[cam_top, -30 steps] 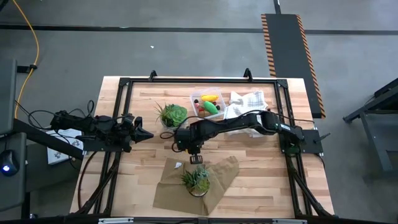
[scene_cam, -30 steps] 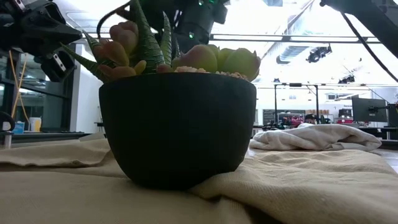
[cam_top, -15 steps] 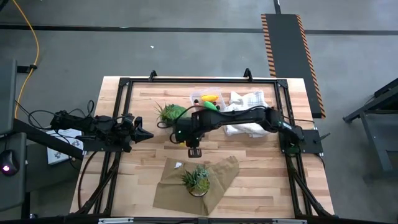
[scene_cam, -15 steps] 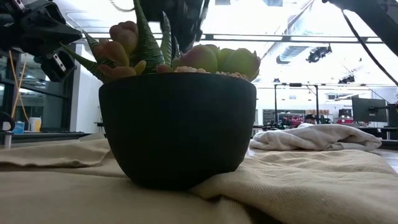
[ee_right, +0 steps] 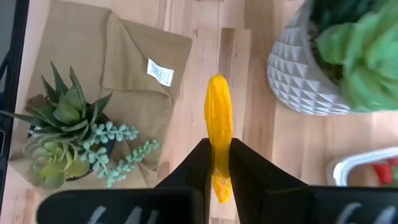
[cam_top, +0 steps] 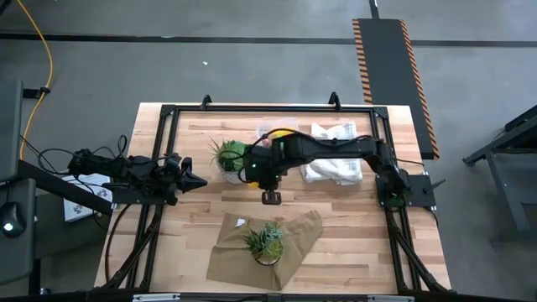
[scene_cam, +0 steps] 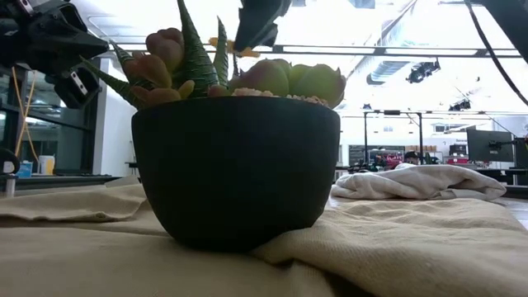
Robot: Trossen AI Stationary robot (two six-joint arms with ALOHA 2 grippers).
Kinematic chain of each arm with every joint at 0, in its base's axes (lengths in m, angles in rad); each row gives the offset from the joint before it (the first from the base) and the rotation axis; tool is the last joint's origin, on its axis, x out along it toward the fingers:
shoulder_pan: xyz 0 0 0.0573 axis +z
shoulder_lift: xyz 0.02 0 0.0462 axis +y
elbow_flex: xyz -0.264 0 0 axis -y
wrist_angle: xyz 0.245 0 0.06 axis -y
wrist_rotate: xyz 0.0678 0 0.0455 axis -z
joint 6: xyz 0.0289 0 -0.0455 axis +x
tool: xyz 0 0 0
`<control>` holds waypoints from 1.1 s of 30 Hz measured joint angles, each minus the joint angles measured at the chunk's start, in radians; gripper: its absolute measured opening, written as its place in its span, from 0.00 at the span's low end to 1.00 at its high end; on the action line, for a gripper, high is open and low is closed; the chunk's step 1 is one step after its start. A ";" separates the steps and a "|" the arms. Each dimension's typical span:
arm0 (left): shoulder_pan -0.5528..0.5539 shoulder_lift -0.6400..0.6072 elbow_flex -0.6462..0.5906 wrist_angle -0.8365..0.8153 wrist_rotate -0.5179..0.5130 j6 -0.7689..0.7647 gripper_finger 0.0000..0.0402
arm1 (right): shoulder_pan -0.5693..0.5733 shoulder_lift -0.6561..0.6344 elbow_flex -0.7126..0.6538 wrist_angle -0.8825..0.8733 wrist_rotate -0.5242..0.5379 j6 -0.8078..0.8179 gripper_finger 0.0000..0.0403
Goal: Pick and placing Produce into tupperware
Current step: Put the yellow corn pepper into the transparent bin
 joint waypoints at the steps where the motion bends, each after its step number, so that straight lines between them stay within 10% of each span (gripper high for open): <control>1: 0.000 0.000 0.000 0.000 0.000 0.000 0.00 | -0.002 -0.008 -0.002 -0.005 0.001 0.000 0.08; 33: 0.000 0.000 0.000 0.000 0.000 0.000 0.00 | -0.152 -0.830 -1.301 0.648 -0.015 0.366 0.07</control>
